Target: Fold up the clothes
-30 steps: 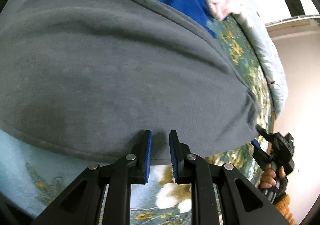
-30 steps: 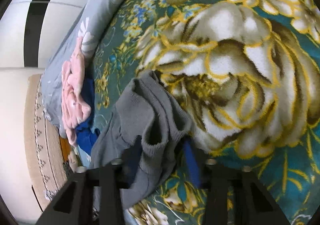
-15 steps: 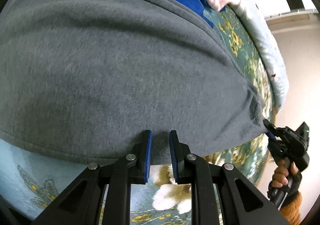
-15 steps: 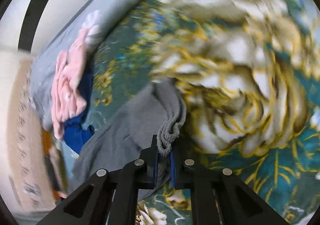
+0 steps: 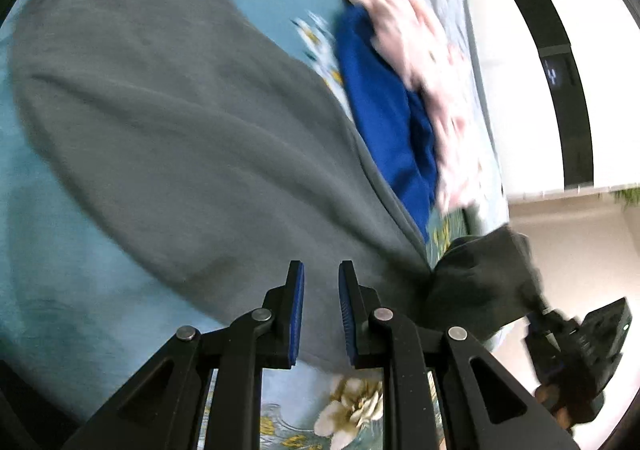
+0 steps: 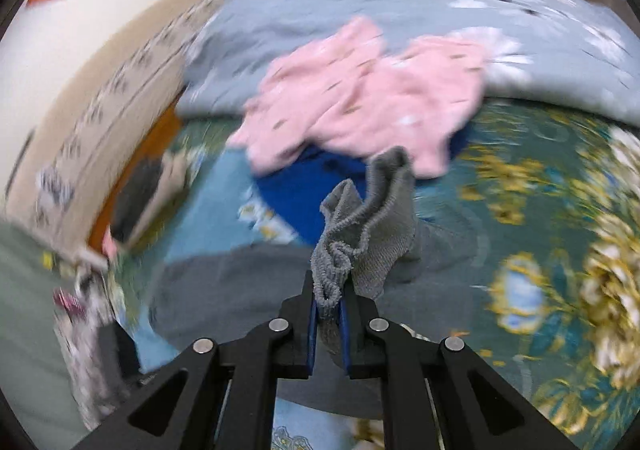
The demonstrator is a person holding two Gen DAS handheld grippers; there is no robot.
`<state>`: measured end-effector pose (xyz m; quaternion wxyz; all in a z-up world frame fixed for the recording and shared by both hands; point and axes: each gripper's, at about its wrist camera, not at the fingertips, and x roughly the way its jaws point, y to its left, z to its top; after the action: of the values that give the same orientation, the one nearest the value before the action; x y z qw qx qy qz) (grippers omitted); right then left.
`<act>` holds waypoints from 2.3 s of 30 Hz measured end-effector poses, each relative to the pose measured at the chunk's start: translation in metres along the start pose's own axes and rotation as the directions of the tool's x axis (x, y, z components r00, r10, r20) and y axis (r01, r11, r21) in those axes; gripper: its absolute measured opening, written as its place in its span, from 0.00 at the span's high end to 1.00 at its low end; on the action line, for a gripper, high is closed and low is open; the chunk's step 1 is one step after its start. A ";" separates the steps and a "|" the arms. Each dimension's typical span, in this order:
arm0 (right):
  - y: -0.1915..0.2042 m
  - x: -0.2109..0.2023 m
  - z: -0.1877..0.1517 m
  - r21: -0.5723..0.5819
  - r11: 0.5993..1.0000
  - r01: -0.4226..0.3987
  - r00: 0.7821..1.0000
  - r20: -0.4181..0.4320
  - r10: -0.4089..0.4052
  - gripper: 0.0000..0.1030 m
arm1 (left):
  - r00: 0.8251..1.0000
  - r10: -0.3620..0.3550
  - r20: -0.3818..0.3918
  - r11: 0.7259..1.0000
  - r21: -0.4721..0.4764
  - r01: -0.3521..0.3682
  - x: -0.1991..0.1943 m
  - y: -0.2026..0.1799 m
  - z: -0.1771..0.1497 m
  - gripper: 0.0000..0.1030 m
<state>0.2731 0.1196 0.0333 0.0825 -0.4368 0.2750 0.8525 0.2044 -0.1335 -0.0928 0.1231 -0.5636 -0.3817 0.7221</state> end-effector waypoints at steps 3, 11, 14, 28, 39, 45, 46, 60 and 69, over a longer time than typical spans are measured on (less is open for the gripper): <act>0.032 0.042 -0.023 -0.085 0.996 0.023 0.997 -0.072 -0.029 0.90 | 0.999 -0.038 0.031 0.996 -0.080 0.040 -0.013 0.021 0.001 0.84; 0.073 0.102 -0.075 -0.222 0.974 0.045 0.970 -0.224 -0.095 0.90 | 0.997 -0.068 0.033 0.985 -0.156 0.072 -0.012 0.031 -0.008 0.83; 0.079 0.114 -0.083 -0.255 0.965 0.059 0.960 -0.249 -0.124 0.86 | 0.998 -0.065 0.021 0.982 -0.176 0.068 -0.007 0.033 -0.010 0.83; 0.019 0.088 -0.058 -0.058 0.998 -0.032 0.957 -0.290 0.014 0.60 | 0.996 -0.047 -0.076 0.995 -0.091 0.040 0.024 0.007 -0.014 0.59; -0.086 0.055 -0.040 0.141 0.981 0.135 0.966 -0.240 -0.099 0.60 | 0.984 0.065 -0.164 0.987 0.158 -0.039 0.076 -0.044 -0.026 0.94; -0.076 0.062 -0.027 0.085 0.992 0.097 0.975 -0.208 -0.078 0.60 | 0.997 0.003 -0.072 0.978 0.207 0.012 0.055 -0.051 -0.019 0.94; -0.074 0.064 -0.025 0.075 0.993 0.095 0.975 -0.207 -0.078 0.60 | 0.995 0.034 -0.091 0.982 0.187 -0.016 0.061 -0.044 -0.019 0.94; -0.105 0.109 -0.005 0.049 0.985 0.166 0.961 -0.233 -0.150 0.60 | 0.988 0.071 -0.140 0.996 0.062 -0.063 0.084 -0.014 -0.014 0.93; -0.096 0.089 -0.019 0.025 0.987 0.157 0.962 -0.229 -0.147 0.54 | 0.986 0.069 -0.151 0.997 0.041 -0.064 0.087 -0.010 -0.015 0.93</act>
<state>0.2693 0.1803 -0.0837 0.1253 -0.5489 0.2665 0.7823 0.1862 -0.0673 -0.1500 0.1378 -0.6274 -0.3390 0.6873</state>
